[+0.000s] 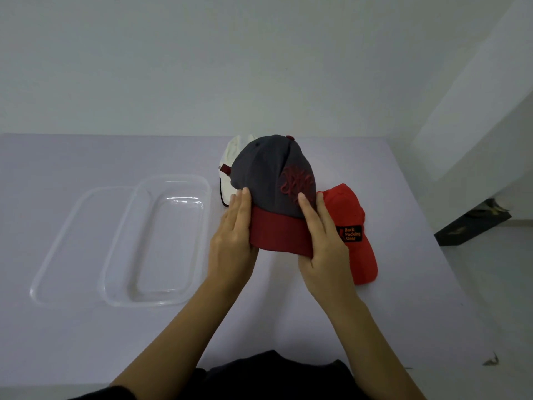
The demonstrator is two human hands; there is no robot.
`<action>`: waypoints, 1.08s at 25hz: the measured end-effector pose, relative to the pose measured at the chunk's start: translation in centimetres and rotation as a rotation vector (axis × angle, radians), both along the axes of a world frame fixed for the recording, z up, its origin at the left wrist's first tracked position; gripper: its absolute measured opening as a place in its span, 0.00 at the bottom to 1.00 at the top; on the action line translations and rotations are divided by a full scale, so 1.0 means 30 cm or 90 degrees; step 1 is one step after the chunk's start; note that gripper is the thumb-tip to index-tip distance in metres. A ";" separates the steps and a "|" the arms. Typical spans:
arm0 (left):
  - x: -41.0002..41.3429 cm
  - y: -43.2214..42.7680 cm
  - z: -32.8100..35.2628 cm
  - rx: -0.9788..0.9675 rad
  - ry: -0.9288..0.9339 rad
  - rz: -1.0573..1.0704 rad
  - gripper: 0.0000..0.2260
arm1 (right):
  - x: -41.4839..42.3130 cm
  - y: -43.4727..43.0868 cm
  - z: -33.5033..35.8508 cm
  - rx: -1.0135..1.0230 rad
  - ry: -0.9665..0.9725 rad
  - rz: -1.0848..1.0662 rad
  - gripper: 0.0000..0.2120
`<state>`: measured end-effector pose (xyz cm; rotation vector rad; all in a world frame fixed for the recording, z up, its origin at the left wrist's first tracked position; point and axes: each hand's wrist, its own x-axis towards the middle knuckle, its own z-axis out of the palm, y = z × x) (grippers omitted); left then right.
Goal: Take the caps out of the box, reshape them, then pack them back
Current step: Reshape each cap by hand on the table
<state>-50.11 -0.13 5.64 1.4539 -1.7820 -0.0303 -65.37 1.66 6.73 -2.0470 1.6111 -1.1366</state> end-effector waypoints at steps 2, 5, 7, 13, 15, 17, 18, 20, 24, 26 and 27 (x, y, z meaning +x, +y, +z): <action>0.011 -0.010 0.016 -0.036 -0.014 -0.024 0.21 | -0.003 0.000 0.000 -0.030 0.006 0.006 0.36; 0.023 -0.014 0.015 -0.094 0.036 -0.061 0.17 | 0.019 0.009 -0.008 -0.045 -0.053 0.033 0.37; 0.006 0.002 0.006 -0.069 0.159 -0.070 0.16 | 0.047 0.013 -0.006 -0.056 -0.100 0.057 0.36; 0.026 -0.014 0.015 -0.005 0.188 -0.072 0.21 | 0.057 -0.007 0.011 -0.099 -0.002 0.013 0.36; 0.034 -0.011 0.013 0.000 0.168 -0.080 0.21 | 0.065 -0.008 0.004 -0.133 0.031 -0.005 0.32; 0.044 -0.017 0.010 0.041 0.153 -0.071 0.22 | 0.064 -0.011 -0.018 -0.140 0.060 -0.026 0.34; 0.059 -0.032 0.022 0.071 0.158 -0.066 0.24 | 0.059 -0.009 -0.030 -0.134 0.073 -0.032 0.36; 0.103 -0.079 0.043 0.205 0.293 -0.011 0.28 | 0.044 -0.004 -0.047 -0.132 0.106 -0.033 0.38; 0.159 -0.162 0.100 0.689 0.894 0.069 0.18 | 0.046 0.024 -0.068 -0.147 0.162 0.031 0.40; 0.147 -0.175 0.092 0.768 0.928 0.036 0.23 | 0.070 0.033 -0.083 -0.136 0.187 0.084 0.39; 0.139 -0.182 0.075 0.753 0.928 0.050 0.23 | 0.078 0.037 -0.089 -0.116 0.198 0.110 0.41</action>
